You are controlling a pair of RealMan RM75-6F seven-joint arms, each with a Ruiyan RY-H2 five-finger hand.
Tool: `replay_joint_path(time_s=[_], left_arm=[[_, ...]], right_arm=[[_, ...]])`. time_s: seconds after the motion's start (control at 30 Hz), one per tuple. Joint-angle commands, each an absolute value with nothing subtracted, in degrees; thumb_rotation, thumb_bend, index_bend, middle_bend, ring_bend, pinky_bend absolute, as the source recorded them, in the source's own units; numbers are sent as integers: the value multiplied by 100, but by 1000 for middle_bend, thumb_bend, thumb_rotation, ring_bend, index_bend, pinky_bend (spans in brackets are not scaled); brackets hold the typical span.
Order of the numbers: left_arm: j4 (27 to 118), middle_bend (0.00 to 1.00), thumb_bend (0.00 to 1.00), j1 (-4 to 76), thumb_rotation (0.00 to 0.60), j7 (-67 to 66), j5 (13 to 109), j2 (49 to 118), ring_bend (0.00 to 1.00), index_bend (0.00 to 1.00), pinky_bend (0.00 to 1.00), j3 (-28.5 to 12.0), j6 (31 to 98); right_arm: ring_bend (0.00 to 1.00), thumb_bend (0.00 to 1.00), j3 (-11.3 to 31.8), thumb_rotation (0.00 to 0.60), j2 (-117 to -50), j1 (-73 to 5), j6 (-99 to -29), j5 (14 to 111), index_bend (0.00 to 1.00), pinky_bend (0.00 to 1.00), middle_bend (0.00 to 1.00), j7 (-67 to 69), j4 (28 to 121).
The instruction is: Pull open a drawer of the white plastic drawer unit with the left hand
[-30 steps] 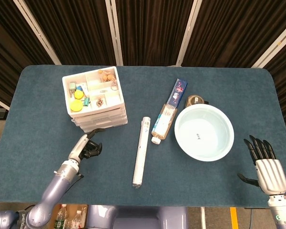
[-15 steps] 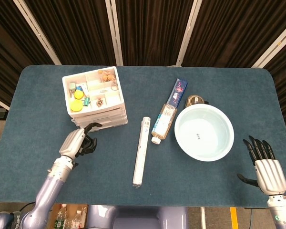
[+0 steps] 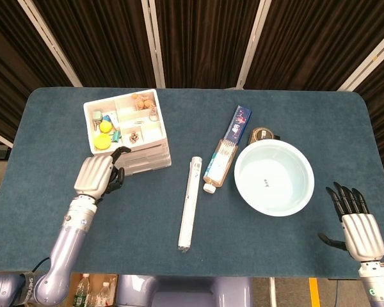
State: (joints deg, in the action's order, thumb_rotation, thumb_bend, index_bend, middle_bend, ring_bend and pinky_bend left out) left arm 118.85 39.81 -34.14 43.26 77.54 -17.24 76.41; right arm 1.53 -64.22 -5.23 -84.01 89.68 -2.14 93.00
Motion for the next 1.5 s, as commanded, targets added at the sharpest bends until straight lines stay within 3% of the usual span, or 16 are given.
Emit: replay_joint_path(time_s=[0.03, 0.6, 0.93, 1.5], left_arm=[[11858, 1000, 636, 4021, 600, -3473, 4202, 7733, 1000, 226, 956, -1699, 7625], [11631, 1000, 635, 4154, 600, -3508, 3379, 7728, 1000, 234, 957, -1729, 7562], [11863, 1000, 636, 4387, 600, -3736, 2380, 7667, 1000, 252, 958, -1905, 7543], [12656, 1000, 636, 4215, 600, -3027, 2551, 7267, 1000, 309, 961, -1784, 7241]], right_arm=[[0, 127, 151, 600, -6425, -522, -8404, 8973, 0, 0, 0, -218, 9300], [0, 126, 148, 600, -6428, -523, -8404, 8976, 0, 0, 0, -221, 9294], [0, 127, 152, 600, -6426, -520, -8405, 8964, 0, 0, 0, -217, 9301], [0, 126, 147, 600, -6434, -518, -8420, 8987, 0, 0, 0, -231, 9305]])
